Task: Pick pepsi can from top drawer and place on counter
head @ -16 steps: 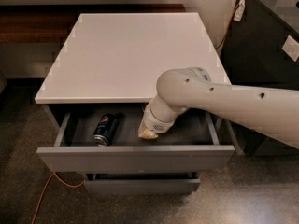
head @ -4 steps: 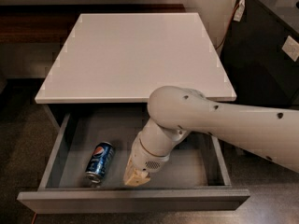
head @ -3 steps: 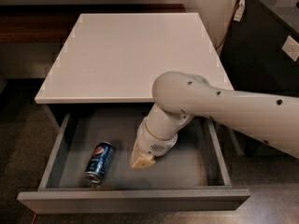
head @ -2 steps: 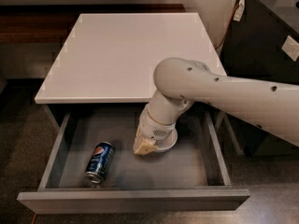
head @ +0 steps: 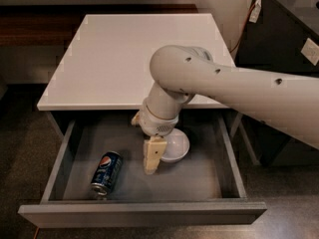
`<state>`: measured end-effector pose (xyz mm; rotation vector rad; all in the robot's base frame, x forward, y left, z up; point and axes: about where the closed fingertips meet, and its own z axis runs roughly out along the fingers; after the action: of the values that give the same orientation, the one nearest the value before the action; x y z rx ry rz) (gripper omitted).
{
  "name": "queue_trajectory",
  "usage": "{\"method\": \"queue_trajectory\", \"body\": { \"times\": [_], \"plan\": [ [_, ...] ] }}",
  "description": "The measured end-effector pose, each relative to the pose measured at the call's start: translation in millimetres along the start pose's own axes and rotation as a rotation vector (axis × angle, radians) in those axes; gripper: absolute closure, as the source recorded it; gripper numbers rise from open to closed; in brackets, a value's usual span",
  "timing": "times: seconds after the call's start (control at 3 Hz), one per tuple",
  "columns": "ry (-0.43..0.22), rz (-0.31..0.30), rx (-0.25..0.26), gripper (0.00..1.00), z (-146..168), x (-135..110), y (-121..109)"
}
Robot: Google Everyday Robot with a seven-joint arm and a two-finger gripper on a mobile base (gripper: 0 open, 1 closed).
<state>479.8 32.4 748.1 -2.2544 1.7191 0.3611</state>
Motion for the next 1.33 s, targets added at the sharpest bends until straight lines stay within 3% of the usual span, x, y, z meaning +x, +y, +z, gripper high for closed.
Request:
{"method": "queue_trajectory", "body": {
  "times": [0.33, 0.67, 1.33],
  "plan": [
    [0.016, -0.106, 0.044, 0.00, -12.2, -9.0, 1.7],
    [0.017, -0.110, 0.042, 0.00, -12.0, -9.7, 1.2],
    [0.088, -0.356, -0.065, 0.00, 15.4, -46.7, -37.3]
  ]
}}
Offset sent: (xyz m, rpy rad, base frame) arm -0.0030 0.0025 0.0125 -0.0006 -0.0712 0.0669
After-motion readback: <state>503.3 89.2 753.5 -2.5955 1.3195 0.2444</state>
